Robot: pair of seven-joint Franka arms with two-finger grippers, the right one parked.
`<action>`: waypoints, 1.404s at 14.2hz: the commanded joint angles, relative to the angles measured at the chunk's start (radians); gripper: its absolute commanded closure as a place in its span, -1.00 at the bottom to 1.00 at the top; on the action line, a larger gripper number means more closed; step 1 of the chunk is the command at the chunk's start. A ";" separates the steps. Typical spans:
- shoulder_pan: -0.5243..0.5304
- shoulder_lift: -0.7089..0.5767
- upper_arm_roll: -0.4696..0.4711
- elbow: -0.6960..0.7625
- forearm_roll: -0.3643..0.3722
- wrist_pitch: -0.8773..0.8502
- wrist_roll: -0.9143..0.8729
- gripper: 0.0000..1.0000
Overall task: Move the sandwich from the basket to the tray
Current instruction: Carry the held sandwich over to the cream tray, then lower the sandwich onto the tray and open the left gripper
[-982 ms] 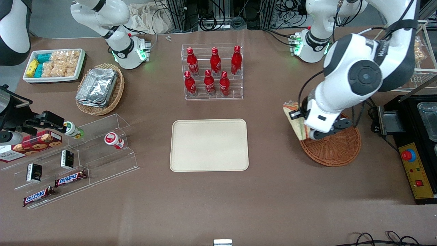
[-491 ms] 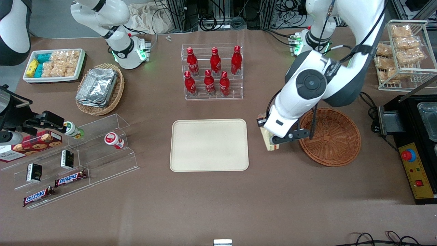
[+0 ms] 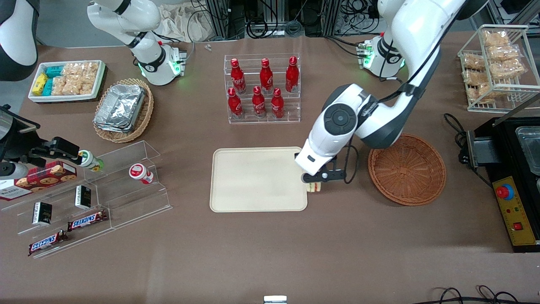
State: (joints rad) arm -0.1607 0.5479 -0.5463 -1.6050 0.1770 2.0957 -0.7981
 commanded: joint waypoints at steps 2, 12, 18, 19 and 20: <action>-0.034 0.101 -0.003 0.037 0.036 0.096 -0.024 1.00; -0.057 0.196 0.005 0.040 0.088 0.141 -0.085 -0.99; -0.028 0.008 0.003 0.039 0.065 -0.122 -0.151 -1.00; -0.022 -0.040 0.005 0.039 0.064 -0.202 -0.145 -1.00; 0.036 -0.077 -0.004 0.036 0.061 -0.262 -0.135 -1.00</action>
State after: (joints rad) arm -0.1852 0.5883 -0.5430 -1.5314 0.2410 1.9391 -0.9227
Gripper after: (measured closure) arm 0.048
